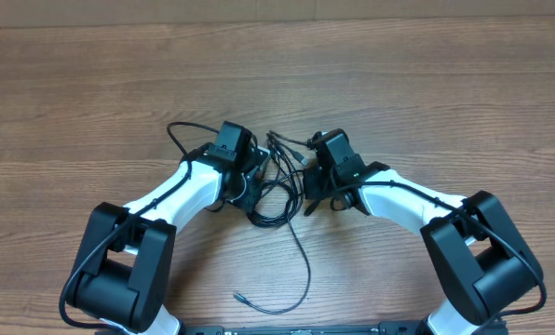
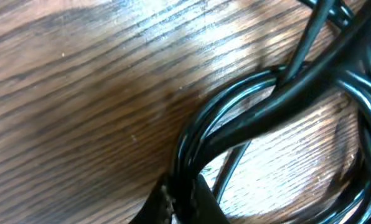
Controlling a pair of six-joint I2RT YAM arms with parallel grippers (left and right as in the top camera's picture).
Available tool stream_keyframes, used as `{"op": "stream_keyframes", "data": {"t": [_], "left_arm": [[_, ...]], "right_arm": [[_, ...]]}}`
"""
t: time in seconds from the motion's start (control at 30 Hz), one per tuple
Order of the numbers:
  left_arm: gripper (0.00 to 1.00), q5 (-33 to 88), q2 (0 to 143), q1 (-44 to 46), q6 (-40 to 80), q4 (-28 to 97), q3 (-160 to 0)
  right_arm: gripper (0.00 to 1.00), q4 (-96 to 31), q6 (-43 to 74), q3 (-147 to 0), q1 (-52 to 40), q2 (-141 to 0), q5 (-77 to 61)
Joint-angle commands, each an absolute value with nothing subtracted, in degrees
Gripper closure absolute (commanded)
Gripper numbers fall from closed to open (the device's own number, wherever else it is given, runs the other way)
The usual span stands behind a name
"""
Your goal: Untangle cables
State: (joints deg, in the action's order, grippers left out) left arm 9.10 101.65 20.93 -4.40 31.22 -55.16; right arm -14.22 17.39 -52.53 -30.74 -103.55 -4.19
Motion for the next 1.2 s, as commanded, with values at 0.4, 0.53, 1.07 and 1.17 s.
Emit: {"op": "stream_keyframes", "data": {"t": [0.4,0.53,1.07,1.17], "left_arm": [[0.96,-2.92,105.69,20.49,-3.62,35.27,-53.8],[0.96,0.62,105.69,20.49,-4.32,34.76,-53.8],[0.96,4.51,105.69,20.51,-5.32,32.91,-53.8],[0.96,4.51,105.69,20.51,-5.3,32.84,-53.8]], "right_arm": [[0.87,-34.48,15.59,-53.87,-29.82,-91.94,27.94],[0.64,-31.73,15.59,-53.69,-29.8,-93.08,4.47],[0.56,-16.95,14.74,-53.58,-29.82,-99.26,-5.52],[0.56,-16.93,14.74,-53.58,-29.82,-100.36,-5.19]]}}
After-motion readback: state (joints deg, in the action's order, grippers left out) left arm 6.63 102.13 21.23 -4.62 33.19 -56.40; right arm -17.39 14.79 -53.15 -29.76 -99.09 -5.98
